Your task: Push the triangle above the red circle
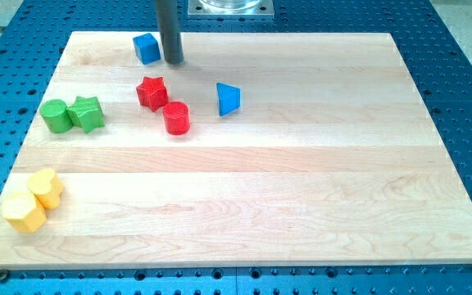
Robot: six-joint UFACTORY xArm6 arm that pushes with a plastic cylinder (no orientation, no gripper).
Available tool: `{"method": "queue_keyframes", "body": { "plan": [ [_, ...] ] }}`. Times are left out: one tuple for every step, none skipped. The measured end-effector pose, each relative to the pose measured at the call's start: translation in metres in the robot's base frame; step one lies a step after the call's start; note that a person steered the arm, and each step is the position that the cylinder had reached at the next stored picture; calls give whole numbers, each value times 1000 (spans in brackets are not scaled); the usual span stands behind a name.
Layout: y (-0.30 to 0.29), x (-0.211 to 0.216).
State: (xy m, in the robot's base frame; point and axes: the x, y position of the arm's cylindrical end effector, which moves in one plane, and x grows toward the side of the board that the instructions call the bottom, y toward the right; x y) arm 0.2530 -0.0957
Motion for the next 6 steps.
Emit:
{"method": "queue_keyframes", "body": {
  "plan": [
    [-76, -5],
    [-98, 12],
    [-16, 20],
    [92, 32],
    [145, 92],
    [131, 117]
  ]
}}
